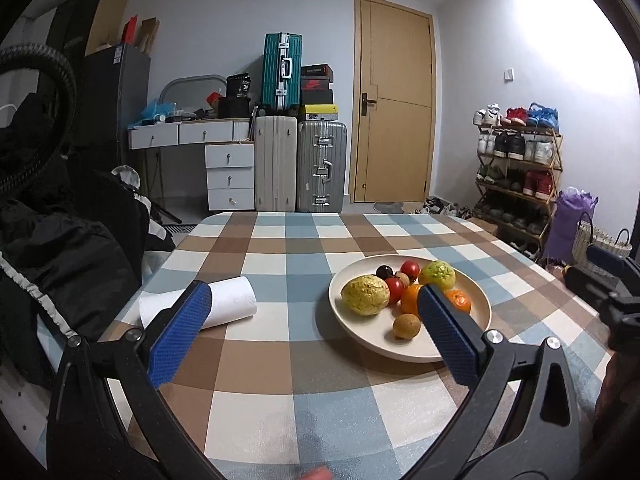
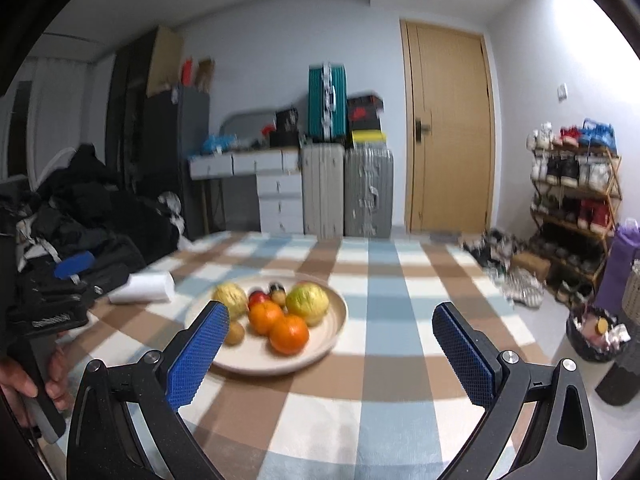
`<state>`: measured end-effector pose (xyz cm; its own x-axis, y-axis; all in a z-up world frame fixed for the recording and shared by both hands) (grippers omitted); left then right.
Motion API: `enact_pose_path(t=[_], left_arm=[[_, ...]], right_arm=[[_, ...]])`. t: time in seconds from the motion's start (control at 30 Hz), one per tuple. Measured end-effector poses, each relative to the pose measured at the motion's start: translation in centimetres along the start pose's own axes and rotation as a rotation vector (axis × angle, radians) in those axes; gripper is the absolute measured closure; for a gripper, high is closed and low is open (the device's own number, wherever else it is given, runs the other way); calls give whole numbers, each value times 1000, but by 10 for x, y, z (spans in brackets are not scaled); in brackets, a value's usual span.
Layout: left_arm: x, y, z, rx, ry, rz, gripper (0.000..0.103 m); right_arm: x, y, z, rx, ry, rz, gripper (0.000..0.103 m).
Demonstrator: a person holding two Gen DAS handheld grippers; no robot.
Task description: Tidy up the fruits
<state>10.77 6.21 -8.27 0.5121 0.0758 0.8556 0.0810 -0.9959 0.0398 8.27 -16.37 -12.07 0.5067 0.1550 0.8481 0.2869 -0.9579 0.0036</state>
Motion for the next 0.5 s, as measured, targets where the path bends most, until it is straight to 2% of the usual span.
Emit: enact_pose_path(t=[0.1, 0.23, 0.5], left_arm=[[0, 5, 3, 18, 5, 26, 0], [0, 11, 1, 19, 5, 20, 0], [1, 10, 0, 19, 8, 23, 0]], right_arm=[[-2, 0, 2, -7, -9, 4, 0], [0, -2, 0, 2, 17, -8, 0], [-1, -1, -1, 18, 10, -1, 0]])
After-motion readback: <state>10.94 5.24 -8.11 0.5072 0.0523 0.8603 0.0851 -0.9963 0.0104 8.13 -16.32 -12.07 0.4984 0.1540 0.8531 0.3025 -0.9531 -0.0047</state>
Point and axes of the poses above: each gripper's, at about its wrist camera, not at the fingertips, and z roughly the way its jaws point, y to its right, x to its top, the point moved 8 cm from there along z, roughly the way its jaws point, and after that the axes turned 12 degrees about -y, right-handed, at the moved point
